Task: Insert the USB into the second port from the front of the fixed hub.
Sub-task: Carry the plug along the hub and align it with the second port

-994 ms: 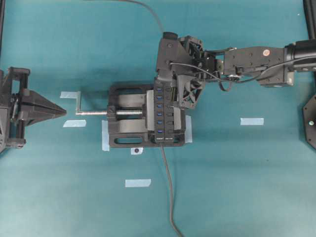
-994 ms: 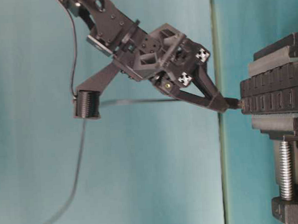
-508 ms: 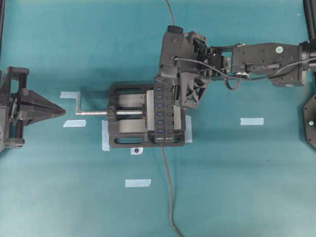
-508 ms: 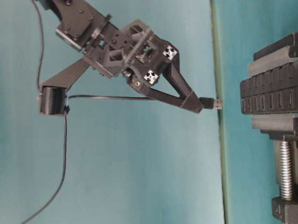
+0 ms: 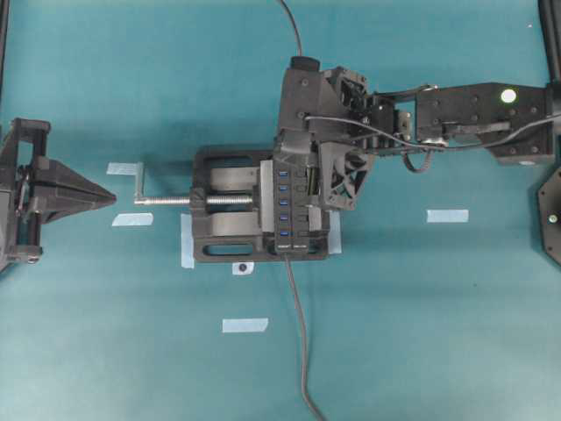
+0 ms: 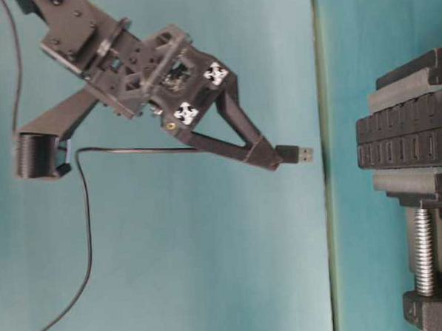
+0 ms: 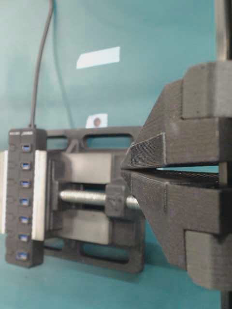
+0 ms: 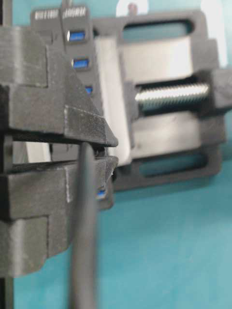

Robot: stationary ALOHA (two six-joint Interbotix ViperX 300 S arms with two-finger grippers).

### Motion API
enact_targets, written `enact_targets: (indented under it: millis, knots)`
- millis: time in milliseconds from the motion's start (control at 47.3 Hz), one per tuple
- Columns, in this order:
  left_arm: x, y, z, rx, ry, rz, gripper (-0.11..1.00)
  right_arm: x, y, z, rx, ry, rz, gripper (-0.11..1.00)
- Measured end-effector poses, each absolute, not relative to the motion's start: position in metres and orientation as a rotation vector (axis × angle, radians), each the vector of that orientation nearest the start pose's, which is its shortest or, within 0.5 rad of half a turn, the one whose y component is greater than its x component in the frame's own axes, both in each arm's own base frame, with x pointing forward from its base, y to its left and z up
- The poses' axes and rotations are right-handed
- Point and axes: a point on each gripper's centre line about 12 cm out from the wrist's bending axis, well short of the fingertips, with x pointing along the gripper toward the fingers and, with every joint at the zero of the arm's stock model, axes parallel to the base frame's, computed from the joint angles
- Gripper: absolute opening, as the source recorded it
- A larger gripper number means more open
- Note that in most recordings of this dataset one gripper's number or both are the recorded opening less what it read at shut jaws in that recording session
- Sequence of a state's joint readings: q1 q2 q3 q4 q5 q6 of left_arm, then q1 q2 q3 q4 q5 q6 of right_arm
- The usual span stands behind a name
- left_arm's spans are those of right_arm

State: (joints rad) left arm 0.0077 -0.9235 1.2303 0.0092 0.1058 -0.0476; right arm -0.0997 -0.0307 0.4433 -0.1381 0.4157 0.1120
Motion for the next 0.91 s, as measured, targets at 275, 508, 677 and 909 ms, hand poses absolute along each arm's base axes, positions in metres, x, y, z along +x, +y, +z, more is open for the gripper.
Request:
enact_targets:
  millis: [275, 508, 677, 909]
  knots:
    - [0.191, 0.002, 0.218, -0.040, 0.412, 0.018, 0.00, 0.402, -0.038, 0.225, 0.008, 0.826, -0.121, 0.07]
    - [0.191, 0.002, 0.218, -0.040, 0.412, 0.018, 0.00, 0.402, -0.035, 0.224, 0.011, 0.827, -0.116, 0.07]
    - [0.190, 0.002, 0.217, -0.046, 0.414, 0.019, 0.00, 0.403, -0.033, 0.224, 0.027, 0.827, -0.113, 0.07]
    - [0.190, 0.002, 0.215, -0.074, 0.418, 0.025, 0.00, 0.404, -0.023, 0.222, 0.053, 0.830, -0.093, 0.07]
